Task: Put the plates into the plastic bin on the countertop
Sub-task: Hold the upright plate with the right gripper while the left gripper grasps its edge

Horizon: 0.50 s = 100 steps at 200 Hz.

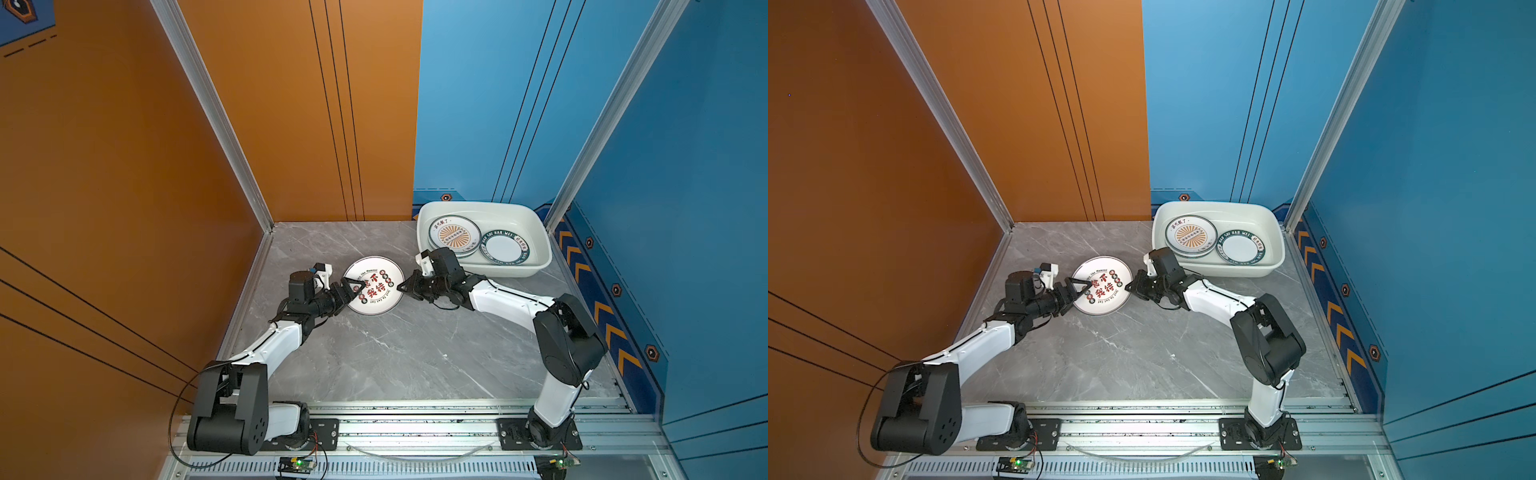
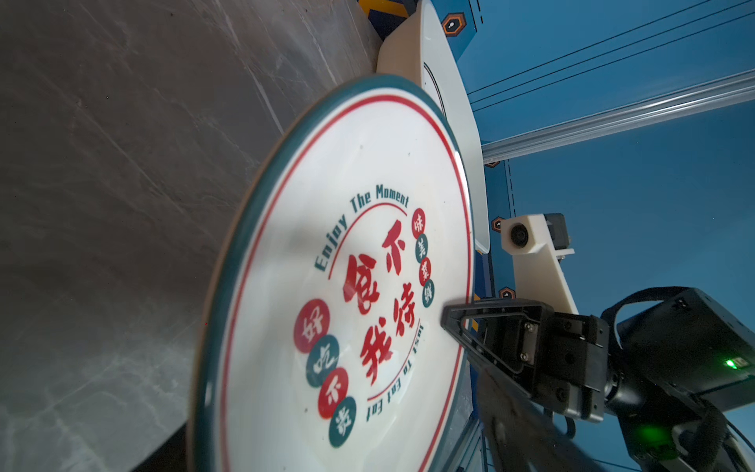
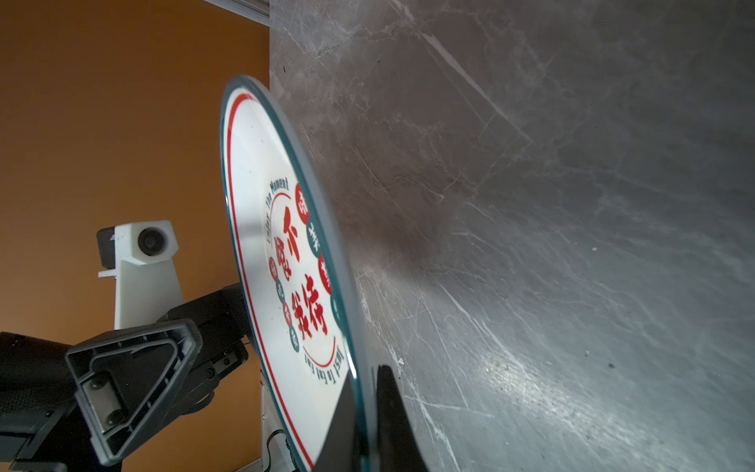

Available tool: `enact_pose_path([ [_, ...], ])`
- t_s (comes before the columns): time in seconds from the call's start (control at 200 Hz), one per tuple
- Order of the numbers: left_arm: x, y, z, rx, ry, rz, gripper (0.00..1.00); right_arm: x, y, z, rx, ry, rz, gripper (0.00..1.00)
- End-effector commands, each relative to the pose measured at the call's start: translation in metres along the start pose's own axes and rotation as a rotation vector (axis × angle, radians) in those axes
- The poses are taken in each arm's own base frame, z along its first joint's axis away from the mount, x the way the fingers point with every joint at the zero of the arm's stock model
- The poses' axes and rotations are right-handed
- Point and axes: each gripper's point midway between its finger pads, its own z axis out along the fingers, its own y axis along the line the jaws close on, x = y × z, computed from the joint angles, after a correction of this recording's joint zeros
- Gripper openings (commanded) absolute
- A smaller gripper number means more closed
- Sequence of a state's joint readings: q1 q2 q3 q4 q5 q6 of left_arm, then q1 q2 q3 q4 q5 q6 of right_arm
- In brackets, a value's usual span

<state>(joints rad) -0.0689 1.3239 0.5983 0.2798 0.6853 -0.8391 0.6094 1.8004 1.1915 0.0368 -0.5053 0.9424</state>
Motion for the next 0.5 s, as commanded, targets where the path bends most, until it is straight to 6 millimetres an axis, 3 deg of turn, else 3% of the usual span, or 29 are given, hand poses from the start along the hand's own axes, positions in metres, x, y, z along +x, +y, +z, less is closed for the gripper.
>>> enact_pose_path([
  [0.0, 0.008, -0.003, 0.006, 0.042, 0.032, 0.008, 0.73, -0.007, 0.032, -0.017, -0.101, -0.03, -0.038, 0.0],
  [0.075, 0.009, -0.005, 0.008, 0.065, 0.038, 0.002, 0.62, -0.006, 0.031, -0.017, -0.1, -0.028, -0.037, 0.0],
  [0.496, 0.012, -0.012, 0.014, 0.109, 0.058, 0.003, 0.32, -0.004, 0.02, -0.016, -0.106, -0.027, -0.013, 0.0],
])
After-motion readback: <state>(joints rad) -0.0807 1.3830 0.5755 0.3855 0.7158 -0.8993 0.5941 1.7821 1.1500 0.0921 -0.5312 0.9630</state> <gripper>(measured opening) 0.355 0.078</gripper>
